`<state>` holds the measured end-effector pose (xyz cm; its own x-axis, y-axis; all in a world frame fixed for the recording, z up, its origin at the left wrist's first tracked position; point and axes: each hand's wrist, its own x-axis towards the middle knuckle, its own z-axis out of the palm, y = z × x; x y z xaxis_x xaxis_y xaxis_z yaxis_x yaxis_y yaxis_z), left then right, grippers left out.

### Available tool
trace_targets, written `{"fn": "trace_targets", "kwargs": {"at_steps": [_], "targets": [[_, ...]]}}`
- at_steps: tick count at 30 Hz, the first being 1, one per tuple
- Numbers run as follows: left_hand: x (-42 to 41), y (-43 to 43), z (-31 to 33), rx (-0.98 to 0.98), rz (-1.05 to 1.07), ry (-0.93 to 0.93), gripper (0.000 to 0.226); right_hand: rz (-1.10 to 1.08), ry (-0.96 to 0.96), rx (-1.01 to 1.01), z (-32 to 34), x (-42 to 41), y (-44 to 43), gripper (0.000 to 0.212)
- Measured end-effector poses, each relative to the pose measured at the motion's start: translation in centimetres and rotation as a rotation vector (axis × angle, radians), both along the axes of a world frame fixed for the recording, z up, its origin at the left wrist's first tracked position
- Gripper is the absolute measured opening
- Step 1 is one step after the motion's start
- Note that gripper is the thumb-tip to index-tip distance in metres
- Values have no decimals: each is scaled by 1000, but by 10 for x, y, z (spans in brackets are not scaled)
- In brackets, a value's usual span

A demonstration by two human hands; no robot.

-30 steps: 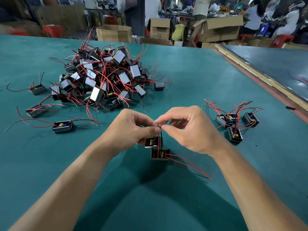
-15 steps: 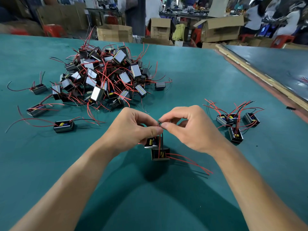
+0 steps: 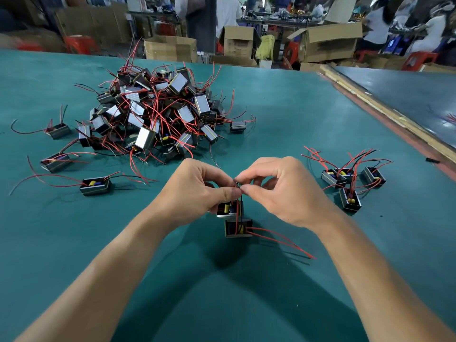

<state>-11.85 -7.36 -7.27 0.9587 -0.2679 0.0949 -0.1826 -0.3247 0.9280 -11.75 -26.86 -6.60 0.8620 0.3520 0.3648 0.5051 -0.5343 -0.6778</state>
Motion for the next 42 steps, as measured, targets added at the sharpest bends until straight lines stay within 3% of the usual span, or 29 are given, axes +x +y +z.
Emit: {"fn": "trace_targets", "kwargs": {"at_steps": [9, 14, 16, 21, 23, 26, 29, 42], "targets": [[-2, -4, -1, 58, 36, -104, 10, -40, -31, -95, 2, -3, 4, 14], [-6, -8, -1, 247, 108, -453, 10, -115, 188, 8, 3, -2, 9, 24], [-6, -8, -2, 277, 102, -478, 7, -120, 321, 64, 3, -1, 9, 25], [-5, -9, -4, 212, 66, -265, 19, -123, 532, 144, 5, 1, 5, 24], [-4, -9, -3, 153, 59, -155, 18, -90, 445, 158, 6, 0, 5, 22], [-1, -7, -1, 54, 45, -1, 18, -54, 157, 48, 4, -1, 3, 21], [0, -5, 1, -29, 17, 109, 15, -25, 75, 0, 4, 0, -2, 29], [3, 0, -1, -83, -70, 140, 16, 12, 24, 54, 2, 1, -2, 8]]}}
